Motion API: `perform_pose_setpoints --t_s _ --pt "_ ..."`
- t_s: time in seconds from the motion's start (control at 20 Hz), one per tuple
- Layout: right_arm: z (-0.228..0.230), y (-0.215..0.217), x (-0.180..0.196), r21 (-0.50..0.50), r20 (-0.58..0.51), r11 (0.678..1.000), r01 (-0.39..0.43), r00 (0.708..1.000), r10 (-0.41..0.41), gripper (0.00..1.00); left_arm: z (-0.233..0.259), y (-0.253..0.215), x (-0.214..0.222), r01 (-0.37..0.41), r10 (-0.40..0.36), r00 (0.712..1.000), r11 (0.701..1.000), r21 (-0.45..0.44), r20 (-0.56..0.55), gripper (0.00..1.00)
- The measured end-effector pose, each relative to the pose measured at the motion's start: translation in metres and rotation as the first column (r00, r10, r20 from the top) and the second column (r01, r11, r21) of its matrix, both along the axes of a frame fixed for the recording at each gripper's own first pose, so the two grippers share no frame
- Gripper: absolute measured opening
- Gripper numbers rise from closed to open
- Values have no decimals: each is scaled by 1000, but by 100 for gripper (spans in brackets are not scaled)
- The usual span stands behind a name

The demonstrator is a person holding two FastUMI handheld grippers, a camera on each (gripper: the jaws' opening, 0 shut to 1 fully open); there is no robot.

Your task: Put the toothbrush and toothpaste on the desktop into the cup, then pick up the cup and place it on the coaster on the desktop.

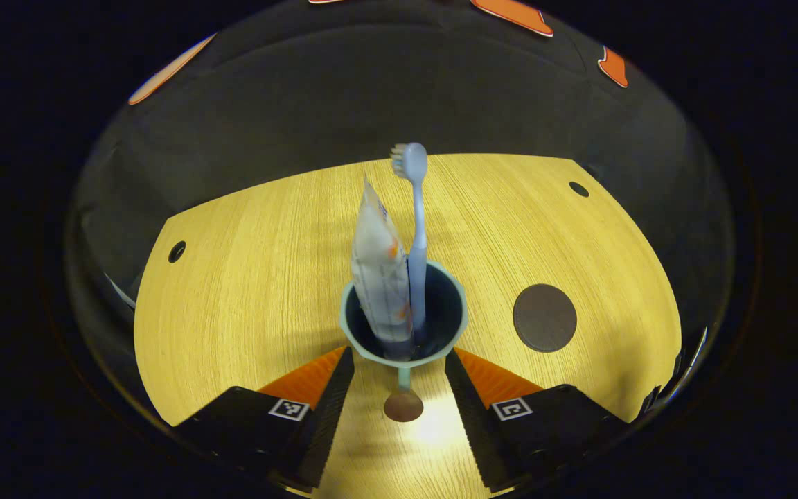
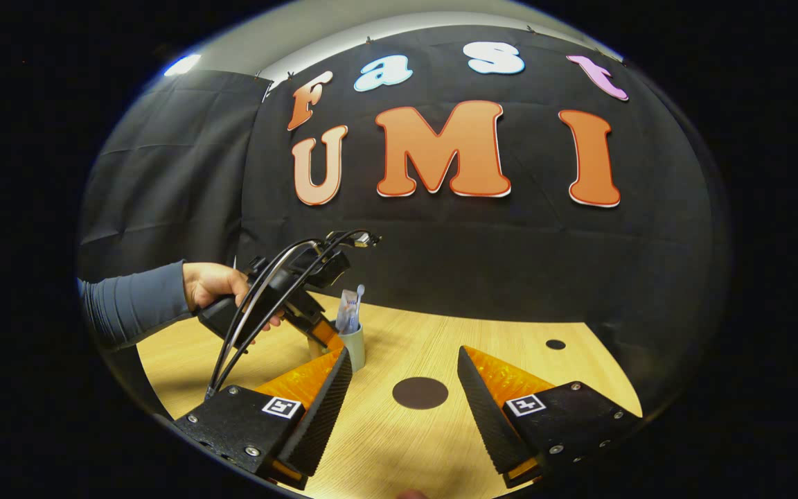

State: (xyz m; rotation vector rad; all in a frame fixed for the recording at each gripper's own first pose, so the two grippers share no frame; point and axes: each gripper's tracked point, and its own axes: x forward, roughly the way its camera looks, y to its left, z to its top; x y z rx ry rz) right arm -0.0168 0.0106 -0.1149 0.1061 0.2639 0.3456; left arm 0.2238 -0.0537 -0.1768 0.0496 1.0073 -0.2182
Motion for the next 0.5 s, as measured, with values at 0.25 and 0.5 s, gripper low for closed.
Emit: perform_pose_setpoints --t_s 0.25,0.5 --pt "-16 13 -7 2 -27 1000 -24 999 24 92 -3 2 -1 10 -10 1000 999 44 -14 71" --pt "-21 19 -9 -3 -35 999 -33 999 33 92 -2 0 -6 0 3 999 999 46 -47 62"
